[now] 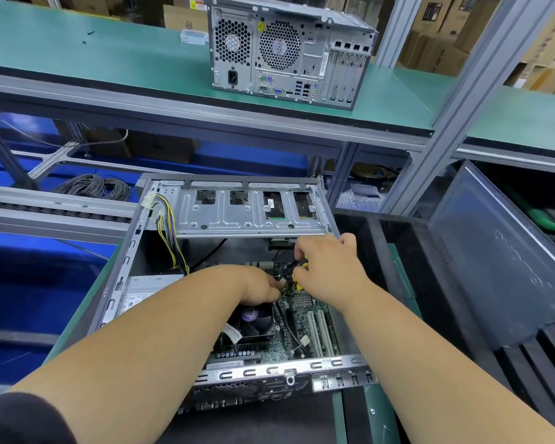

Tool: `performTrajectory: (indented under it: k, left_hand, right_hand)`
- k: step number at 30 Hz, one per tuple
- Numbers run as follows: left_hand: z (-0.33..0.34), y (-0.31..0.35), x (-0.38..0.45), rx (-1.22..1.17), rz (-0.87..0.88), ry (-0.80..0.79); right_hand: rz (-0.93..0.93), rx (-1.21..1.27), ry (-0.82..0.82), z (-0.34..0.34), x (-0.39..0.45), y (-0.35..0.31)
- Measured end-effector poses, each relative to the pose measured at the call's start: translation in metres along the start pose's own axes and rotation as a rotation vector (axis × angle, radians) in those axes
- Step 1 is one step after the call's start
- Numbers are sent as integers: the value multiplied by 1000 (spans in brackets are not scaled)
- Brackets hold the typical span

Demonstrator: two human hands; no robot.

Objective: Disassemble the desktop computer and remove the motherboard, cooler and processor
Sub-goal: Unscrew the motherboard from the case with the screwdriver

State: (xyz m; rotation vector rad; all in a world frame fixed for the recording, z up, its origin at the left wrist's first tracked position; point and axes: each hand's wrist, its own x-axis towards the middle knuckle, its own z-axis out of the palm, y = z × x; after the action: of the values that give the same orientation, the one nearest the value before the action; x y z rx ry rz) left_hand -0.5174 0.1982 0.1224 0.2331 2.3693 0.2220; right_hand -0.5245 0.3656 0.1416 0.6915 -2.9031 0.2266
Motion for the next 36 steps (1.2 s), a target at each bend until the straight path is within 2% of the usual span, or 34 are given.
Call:
performTrajectory:
  k: [3, 8, 15, 20, 36]
  left_hand:
    - [0, 0, 0, -6, -1, -5]
    - [0, 0, -1, -12, 1, 0]
    - [-1, 3, -4, 1, 2, -7]
    - [-3, 4, -5, 5, 6, -7]
    - [-2, 2, -3, -4, -8, -13]
  right_hand:
    - [10, -54, 17, 2, 0, -2]
    - [-9, 14, 5, 0, 0, 0]
    - [22, -55, 7, 2, 0, -2]
    - [-7, 32, -9, -3, -1, 0]
    - [-6, -26, -4, -3, -1, -4]
